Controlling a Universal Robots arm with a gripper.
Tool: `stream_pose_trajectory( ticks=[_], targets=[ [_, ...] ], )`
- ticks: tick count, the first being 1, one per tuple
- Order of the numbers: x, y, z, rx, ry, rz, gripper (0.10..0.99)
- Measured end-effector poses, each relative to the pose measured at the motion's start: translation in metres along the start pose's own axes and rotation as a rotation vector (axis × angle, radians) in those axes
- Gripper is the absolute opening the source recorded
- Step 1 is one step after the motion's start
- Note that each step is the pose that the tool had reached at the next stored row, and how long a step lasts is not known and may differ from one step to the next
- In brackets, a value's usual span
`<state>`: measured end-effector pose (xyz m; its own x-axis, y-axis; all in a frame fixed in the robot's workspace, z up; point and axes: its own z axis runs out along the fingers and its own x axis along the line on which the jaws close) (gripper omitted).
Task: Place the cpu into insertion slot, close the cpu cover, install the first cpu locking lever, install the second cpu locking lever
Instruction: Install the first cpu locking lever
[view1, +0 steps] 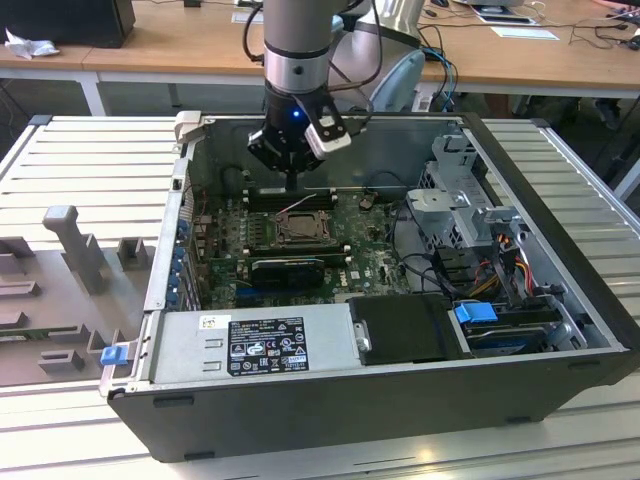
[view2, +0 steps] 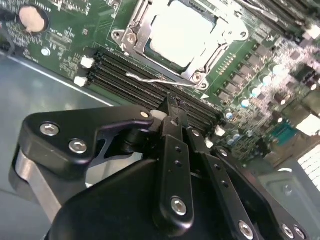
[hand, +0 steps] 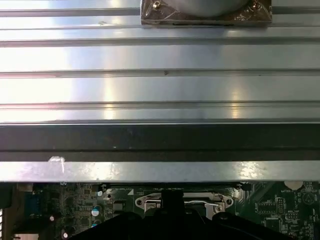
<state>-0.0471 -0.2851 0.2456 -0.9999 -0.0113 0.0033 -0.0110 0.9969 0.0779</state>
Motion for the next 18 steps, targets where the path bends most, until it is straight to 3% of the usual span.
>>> stream_pose_trajectory(
  ticks=[2, 4, 12, 18],
  targets=[
    [-0.0007, -0.0004, 0.0045, 0.0, -0.0001, -0.003, 0.106],
    [-0.0075, -0.0008, 0.0094, 0.0, -0.0001, -0.003, 0.106],
    [-0.0117, -0.0004, 0.0146, -0.003, -0.0082, -0.007, 0.106],
    [-0.0184, 0.0009, 0.0209, -0.003, -0.008, -0.009, 0.106]
  ],
)
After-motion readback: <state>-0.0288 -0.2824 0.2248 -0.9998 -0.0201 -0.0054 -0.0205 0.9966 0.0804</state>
